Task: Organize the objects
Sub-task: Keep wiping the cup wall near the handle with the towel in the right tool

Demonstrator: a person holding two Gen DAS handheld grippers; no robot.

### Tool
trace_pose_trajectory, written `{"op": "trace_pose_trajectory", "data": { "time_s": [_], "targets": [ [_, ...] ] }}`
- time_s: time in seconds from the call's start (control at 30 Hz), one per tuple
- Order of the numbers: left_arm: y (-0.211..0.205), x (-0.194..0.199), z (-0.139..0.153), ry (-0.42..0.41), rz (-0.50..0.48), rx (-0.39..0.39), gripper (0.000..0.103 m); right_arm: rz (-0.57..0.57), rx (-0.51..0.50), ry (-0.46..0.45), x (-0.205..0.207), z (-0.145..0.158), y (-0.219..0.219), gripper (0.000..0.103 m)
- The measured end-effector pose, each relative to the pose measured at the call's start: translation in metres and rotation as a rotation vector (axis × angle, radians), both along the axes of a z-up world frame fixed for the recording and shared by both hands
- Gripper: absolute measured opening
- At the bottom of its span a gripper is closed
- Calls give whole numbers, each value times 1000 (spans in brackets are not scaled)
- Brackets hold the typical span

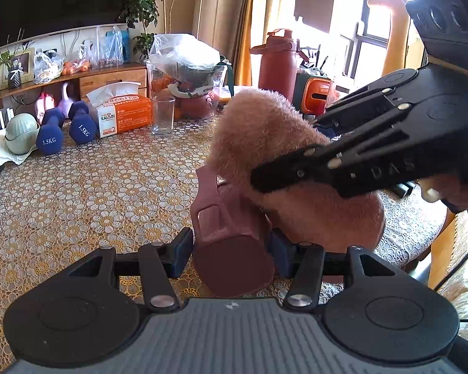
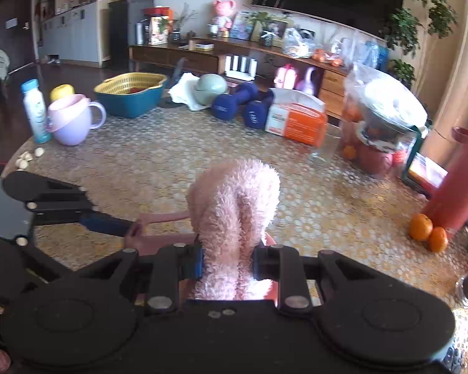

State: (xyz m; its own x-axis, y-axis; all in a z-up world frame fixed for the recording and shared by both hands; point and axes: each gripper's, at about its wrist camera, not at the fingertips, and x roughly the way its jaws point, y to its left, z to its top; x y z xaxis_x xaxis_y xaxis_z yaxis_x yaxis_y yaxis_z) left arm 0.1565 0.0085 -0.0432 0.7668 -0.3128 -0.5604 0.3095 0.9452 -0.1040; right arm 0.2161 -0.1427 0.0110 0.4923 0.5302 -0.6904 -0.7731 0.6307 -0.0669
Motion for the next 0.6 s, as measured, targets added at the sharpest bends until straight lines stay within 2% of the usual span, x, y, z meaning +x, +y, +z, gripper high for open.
{"op": "trace_pose_trajectory", "data": {
  "time_s": [0.1,0.17,0.6],
  "targets": [
    [-2,0,0,5,-6,16,53,83,-14,13,-16,-3,15,25],
    [-4,-2,-2,3,-8,30,53,93,-37,6,-20,-8,21,26],
    [-10,-6,0,-29,-22,51,52,-53,-76,6,14,-28,1,26]
  ]
}}
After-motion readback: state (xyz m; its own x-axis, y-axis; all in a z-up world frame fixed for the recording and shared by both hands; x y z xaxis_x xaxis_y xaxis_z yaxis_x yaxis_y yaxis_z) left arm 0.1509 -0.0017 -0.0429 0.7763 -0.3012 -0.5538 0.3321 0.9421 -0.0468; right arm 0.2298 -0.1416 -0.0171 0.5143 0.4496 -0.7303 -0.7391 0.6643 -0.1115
